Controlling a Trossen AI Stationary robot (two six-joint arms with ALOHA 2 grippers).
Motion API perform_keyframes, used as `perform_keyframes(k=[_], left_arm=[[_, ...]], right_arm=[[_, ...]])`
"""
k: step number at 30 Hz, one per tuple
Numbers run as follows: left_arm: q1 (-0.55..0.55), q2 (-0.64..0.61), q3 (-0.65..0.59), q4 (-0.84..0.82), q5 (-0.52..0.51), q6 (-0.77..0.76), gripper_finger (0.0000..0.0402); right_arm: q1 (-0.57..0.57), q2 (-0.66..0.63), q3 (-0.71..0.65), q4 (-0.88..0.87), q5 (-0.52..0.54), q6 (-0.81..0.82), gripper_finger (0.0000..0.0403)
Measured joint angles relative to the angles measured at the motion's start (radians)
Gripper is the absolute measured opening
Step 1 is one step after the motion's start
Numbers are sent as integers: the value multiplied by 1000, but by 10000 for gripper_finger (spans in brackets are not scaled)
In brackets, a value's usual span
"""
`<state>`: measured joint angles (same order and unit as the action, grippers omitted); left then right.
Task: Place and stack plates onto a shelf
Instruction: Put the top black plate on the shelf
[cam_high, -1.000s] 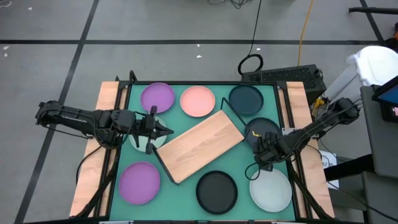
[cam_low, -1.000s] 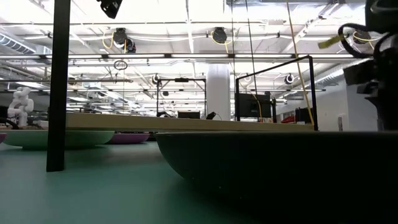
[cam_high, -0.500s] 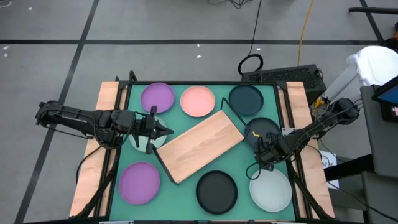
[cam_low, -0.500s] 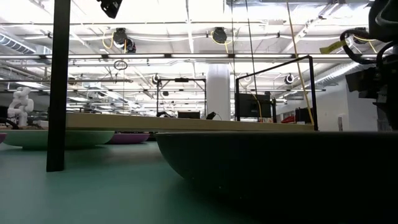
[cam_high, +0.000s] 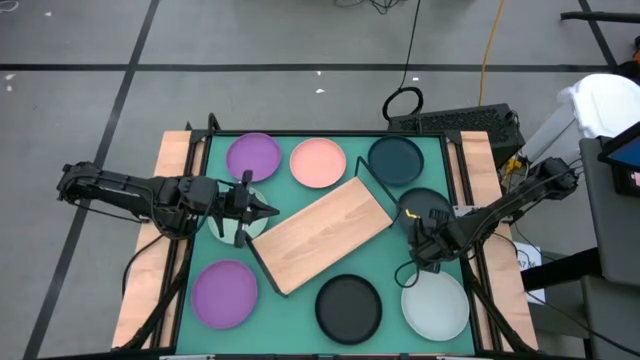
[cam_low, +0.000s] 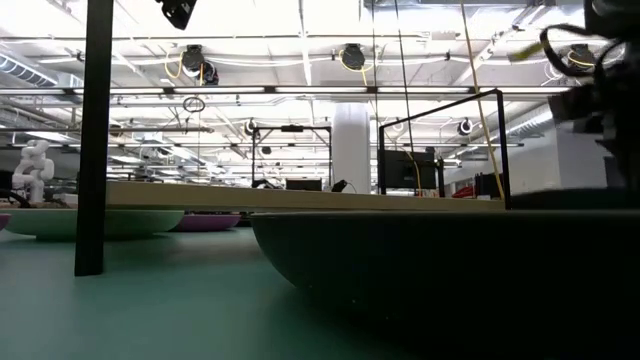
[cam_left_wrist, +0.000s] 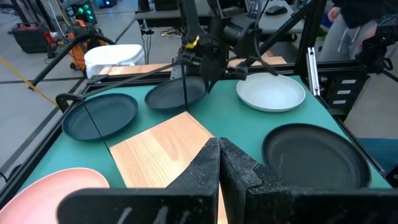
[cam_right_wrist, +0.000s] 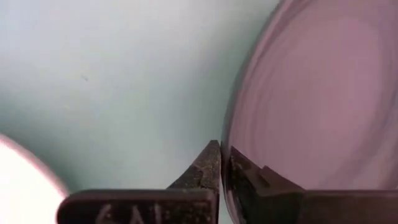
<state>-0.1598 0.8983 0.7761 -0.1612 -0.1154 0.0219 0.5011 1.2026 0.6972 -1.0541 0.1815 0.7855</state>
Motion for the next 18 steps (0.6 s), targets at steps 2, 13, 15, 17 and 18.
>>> perform_keyframes(k=[2,13,15,17,18], left_arm=[[0,0,0,0,0,0,3],[0,0,0,0,0,0,3],[0,0,0,0,0,0,3],[0,0,0,0,0,0,3],[0,0,0,0,0,0,3]], right_arm=[[0,0,39,-45,12,5,2],[0,1,201,-279,121,122,1],[0,1,224,-316,153,134,1],[0,1,247,-353,180,139,1],[0,1,260,-371,191,139,0]])
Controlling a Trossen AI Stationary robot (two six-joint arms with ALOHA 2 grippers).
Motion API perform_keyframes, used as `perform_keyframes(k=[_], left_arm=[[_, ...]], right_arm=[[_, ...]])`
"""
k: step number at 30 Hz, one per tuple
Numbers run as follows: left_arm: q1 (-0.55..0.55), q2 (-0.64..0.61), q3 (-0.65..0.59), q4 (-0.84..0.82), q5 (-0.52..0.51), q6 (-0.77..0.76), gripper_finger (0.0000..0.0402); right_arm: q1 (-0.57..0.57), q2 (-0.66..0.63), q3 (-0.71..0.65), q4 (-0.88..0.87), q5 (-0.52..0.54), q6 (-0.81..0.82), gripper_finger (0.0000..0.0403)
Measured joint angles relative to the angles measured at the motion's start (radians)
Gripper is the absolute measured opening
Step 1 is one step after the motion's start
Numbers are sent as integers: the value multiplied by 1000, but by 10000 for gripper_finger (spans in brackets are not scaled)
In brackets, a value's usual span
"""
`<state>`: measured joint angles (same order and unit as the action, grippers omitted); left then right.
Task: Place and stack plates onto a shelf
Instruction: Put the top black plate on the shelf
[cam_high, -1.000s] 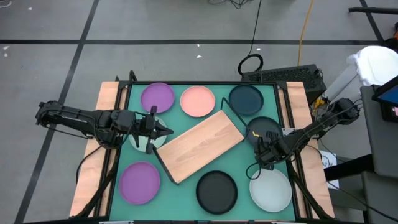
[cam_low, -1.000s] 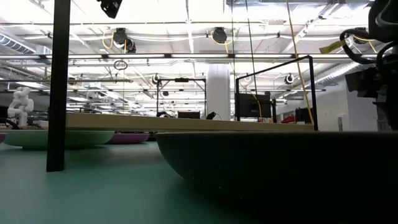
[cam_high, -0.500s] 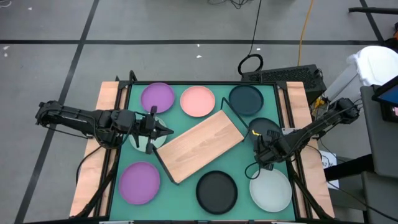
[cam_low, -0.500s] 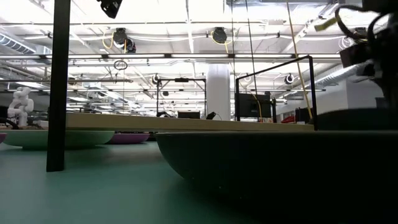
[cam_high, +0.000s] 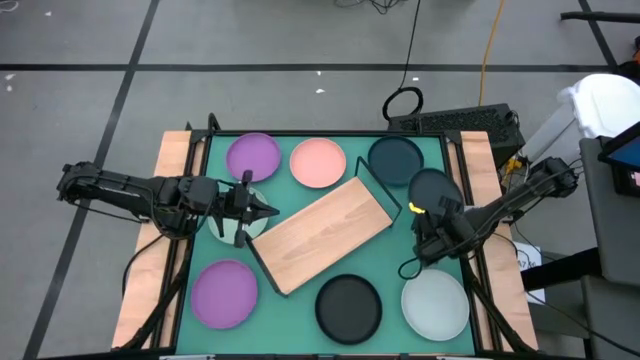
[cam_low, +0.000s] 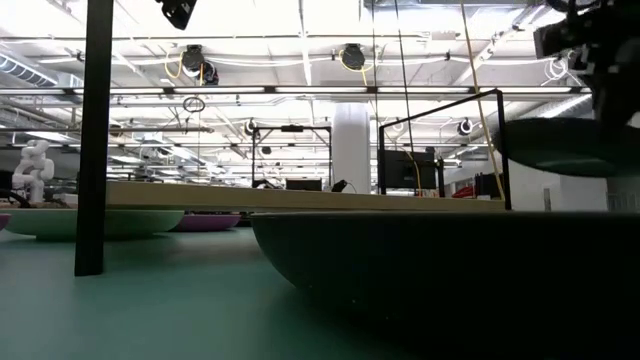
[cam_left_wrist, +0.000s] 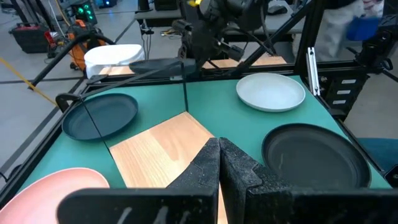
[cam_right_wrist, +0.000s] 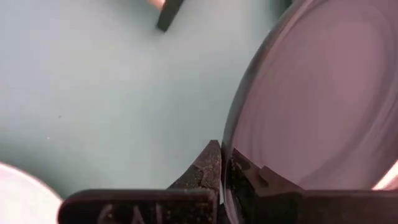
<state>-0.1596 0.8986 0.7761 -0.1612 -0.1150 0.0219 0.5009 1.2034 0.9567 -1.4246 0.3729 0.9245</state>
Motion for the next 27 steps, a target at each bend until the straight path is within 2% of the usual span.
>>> perform_keyframes(k=[7,13,21,27], left_arm=[[0,0,0,0,0,0,3],[0,0,0,0,0,0,3],[0,0,0,1,0,-7,3],[0,0,0,1,0,-20,3]], right_arm=[[-6,0,107,-97,132,-1,0],[-22,0,200,-121,219,-67,0],[-68,17,337,-112,292,-258,0],[-95,88,486,-65,347,-488,0]])
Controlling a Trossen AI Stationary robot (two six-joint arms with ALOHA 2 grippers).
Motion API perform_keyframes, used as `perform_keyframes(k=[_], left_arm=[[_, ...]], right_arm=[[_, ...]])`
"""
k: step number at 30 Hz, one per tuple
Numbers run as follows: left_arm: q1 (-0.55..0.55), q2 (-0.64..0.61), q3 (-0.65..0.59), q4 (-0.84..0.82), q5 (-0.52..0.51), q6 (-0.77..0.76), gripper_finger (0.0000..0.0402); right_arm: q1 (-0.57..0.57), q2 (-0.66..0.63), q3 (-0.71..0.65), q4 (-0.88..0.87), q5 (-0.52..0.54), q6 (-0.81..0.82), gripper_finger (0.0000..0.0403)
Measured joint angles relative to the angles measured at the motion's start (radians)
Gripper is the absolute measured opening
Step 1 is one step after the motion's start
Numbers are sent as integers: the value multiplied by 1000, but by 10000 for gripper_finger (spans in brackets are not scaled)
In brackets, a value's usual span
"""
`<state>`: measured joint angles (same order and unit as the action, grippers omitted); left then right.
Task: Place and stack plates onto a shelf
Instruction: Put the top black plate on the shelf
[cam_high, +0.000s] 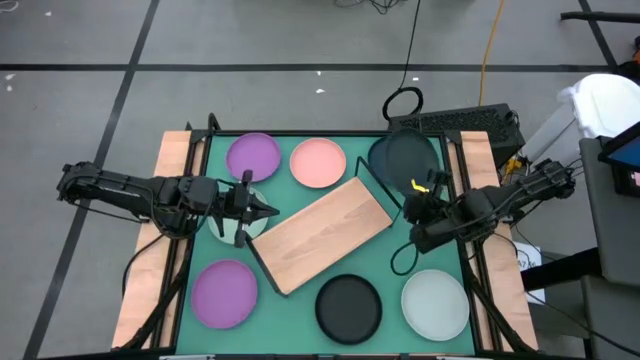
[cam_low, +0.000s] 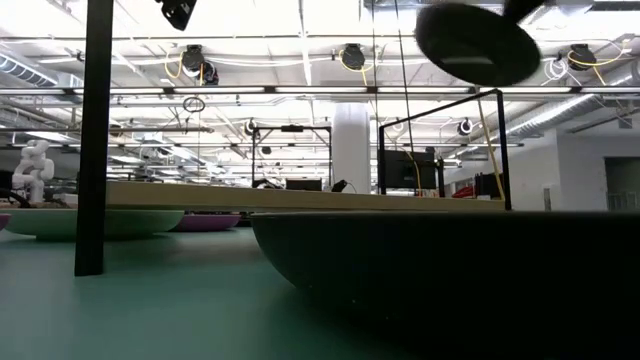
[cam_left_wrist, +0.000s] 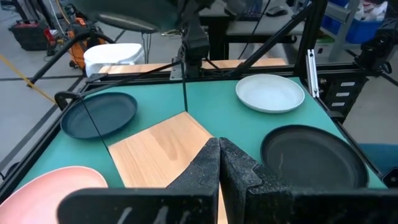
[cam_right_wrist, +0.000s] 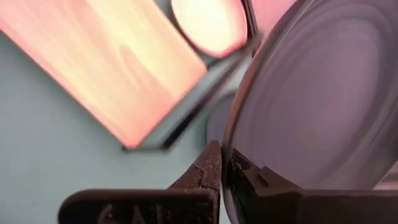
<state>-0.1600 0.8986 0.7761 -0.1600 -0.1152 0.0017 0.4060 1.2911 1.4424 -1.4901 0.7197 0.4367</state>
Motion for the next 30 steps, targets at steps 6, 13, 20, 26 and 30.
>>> perform_keyframes(k=[6,13,20,26,30], left_arm=[[0,0,0,-4,0,-30,3],[0,0,0,-21,0,-50,3],[0,0,0,-30,0,-51,3],[0,0,0,-30,0,-47,3],[0,0,0,-30,0,-46,3]], right_arm=[[-26,87,107,164,18,-266,0],[-38,174,183,286,14,-460,0],[-38,230,247,335,9,-535,0],[-38,246,260,369,-68,-555,0],[-38,247,260,388,-91,-558,0]])
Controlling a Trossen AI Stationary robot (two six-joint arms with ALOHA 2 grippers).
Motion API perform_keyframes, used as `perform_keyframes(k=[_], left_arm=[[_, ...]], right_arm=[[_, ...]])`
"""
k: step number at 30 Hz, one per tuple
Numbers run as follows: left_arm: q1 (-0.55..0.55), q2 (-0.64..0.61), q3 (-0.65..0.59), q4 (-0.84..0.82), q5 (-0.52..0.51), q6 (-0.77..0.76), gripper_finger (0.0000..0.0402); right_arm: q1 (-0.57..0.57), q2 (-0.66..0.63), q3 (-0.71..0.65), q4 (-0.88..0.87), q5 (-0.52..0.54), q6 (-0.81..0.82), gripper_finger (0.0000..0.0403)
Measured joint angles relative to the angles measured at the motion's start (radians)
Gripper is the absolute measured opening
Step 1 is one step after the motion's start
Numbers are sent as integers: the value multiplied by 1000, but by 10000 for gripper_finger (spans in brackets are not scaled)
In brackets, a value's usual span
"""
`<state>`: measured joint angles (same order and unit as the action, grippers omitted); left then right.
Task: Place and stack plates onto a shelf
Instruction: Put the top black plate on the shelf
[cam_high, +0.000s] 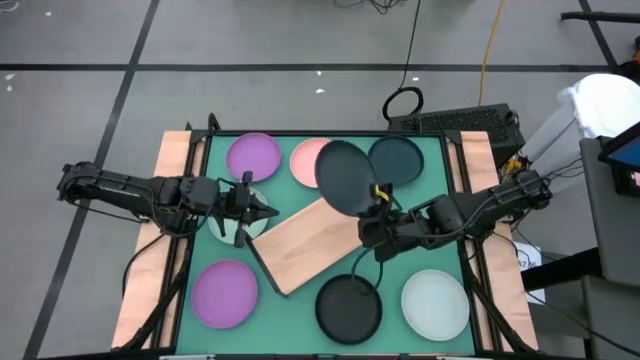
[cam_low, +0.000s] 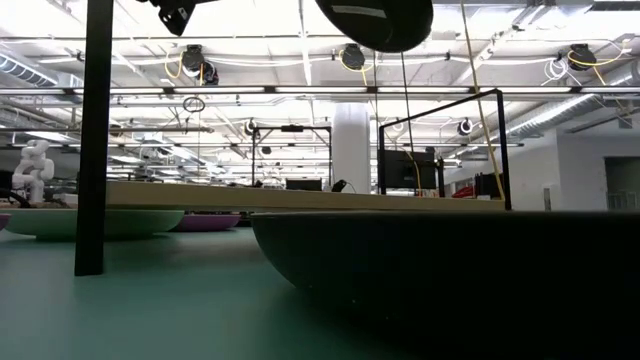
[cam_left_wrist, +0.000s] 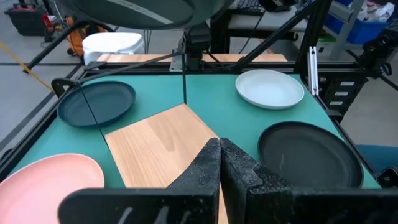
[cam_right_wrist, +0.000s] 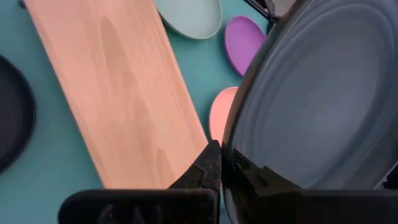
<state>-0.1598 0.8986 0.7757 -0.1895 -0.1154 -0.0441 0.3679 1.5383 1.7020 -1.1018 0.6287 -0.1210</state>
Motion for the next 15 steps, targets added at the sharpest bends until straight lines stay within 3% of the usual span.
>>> perform_keyframes(k=[15], left_arm=[[0,0,0,0,0,1,3]], right_arm=[[0,0,-98,96,-92,5,0]])
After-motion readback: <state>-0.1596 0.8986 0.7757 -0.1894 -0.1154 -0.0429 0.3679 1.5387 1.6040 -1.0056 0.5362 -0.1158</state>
